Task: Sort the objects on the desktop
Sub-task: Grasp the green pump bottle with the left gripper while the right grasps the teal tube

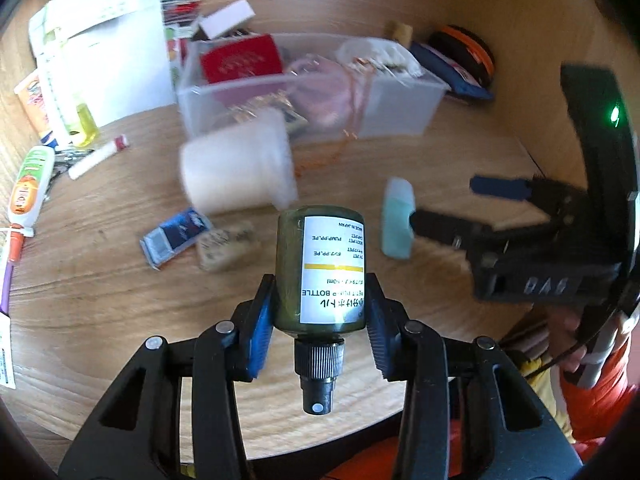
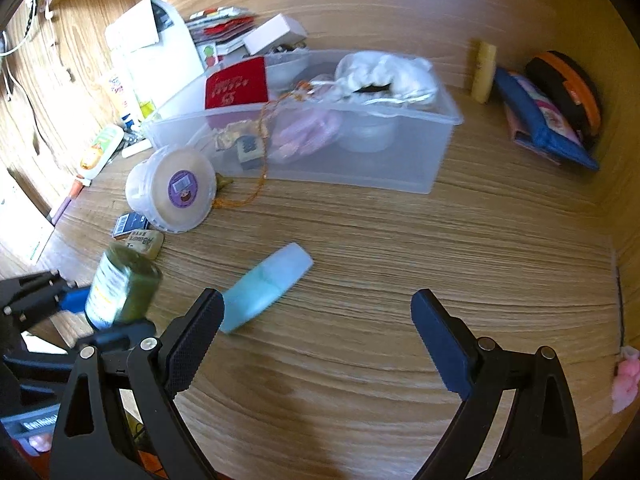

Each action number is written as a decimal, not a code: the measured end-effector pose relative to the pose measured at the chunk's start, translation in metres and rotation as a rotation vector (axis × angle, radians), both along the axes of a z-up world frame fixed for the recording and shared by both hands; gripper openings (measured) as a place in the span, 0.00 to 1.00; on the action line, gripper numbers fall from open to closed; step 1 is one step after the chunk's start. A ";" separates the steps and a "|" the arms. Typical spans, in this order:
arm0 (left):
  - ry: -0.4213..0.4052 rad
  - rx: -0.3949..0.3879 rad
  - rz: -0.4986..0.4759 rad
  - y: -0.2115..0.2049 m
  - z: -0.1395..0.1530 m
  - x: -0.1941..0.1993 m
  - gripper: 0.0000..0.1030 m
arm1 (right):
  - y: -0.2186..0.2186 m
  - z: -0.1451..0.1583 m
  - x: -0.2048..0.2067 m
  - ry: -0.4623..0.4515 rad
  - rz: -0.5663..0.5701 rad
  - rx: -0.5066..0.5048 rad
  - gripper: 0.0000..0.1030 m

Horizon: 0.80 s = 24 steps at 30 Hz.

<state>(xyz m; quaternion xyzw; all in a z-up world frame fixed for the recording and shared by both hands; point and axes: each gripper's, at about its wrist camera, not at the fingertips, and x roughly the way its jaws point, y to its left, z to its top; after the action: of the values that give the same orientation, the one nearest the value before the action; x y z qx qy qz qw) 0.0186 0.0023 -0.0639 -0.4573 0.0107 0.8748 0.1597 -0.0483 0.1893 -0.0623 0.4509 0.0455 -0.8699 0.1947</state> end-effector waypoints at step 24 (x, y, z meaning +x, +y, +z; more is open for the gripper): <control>0.119 0.085 0.022 -0.014 0.054 -0.040 0.40 | -0.013 0.006 -0.015 0.037 0.075 0.014 0.22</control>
<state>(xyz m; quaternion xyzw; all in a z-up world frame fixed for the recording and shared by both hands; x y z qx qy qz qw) -0.0216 -0.0122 -0.0099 -0.3975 -0.0219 0.9018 0.1682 -0.0637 0.1760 -0.0562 0.4340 0.0723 -0.8698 0.2231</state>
